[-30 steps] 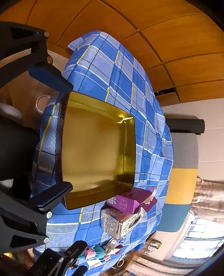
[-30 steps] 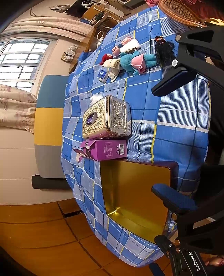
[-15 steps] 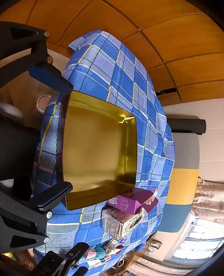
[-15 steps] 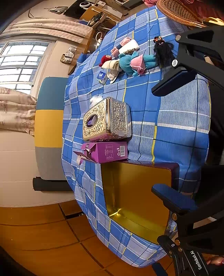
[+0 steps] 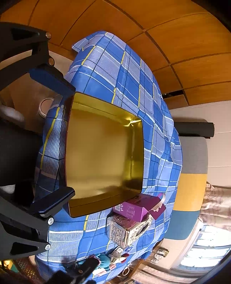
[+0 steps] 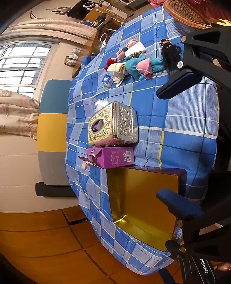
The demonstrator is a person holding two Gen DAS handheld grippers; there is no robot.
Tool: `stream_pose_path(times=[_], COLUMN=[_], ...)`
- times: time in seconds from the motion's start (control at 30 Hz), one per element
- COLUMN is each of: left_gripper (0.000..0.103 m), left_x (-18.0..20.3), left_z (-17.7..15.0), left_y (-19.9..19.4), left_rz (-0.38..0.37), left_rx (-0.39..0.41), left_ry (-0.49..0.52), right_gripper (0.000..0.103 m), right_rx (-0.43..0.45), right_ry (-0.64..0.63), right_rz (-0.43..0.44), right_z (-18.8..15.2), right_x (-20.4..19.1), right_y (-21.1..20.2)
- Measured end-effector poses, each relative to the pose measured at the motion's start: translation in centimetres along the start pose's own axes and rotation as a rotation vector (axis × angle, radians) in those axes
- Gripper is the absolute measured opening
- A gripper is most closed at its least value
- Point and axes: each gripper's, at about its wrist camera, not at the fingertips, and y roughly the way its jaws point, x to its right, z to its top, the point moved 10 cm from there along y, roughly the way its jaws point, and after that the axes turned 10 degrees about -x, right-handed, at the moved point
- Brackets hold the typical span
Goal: Organize soft objects
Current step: 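Reach the left tool to the black-haired beaded doll and grasp it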
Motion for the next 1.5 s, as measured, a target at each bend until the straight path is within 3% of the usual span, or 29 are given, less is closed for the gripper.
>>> stream_pose_path(times=[0.33, 0.4, 0.5, 0.63, 0.87, 1.03, 1.2, 1.27, 1.37, 1.5], left_gripper=[0.103, 0.103, 0.103, 0.103, 0.103, 0.103, 0.103, 0.103, 0.103, 0.103], left_x=[2.0, 3.3, 6.0, 9.2, 16.9, 22.9, 30.4, 33.5, 37.9, 44.1], left_z=[0.2, 0.1, -0.2, -0.7, -2.2, -3.0, -2.8, -2.5, -2.7, -3.2], left_y=[0.9, 1.1, 1.2, 2.0, 2.1, 1.9, 0.1, -0.9, -1.7, -0.9], left_rz=[-0.014, -0.068, -0.242, -0.321, -0.357, -0.499, -0.542, -0.595, -0.664, -0.645], left_rx=[-0.018, -0.024, -0.026, -0.078, -0.105, -0.171, -0.092, -0.046, -0.051, -0.084], left_ry=[0.041, 0.066, 0.1, 0.158, 0.395, 0.479, 0.645, 0.689, 0.757, 0.865], right_gripper=[0.103, 0.103, 0.103, 0.103, 0.103, 0.103, 0.102, 0.102, 0.102, 0.102], right_rx=[0.016, 0.027, 0.064, 0.115, 0.145, 0.106, 0.071, 0.08, 0.101, 0.113], right_ry=[0.04, 0.044, 0.049, 0.125, 0.306, 0.405, 0.521, 0.543, 0.556, 0.589], right_rz=[0.007, 0.033, 0.042, 0.009, -0.194, -0.278, -0.264, -0.259, -0.261, -0.255], right_z=[0.5, 0.7, 1.4, 2.4, 2.1, 0.9, -0.8, -1.2, -1.4, -1.8], right_x=[3.2, 3.7, 5.7, 10.9, 23.1, 29.5, 33.0, 33.4, 34.3, 35.5], right_y=[-0.6, -0.9, -2.0, -3.9, -5.7, -4.7, -3.3, -3.6, -4.2, -4.8])
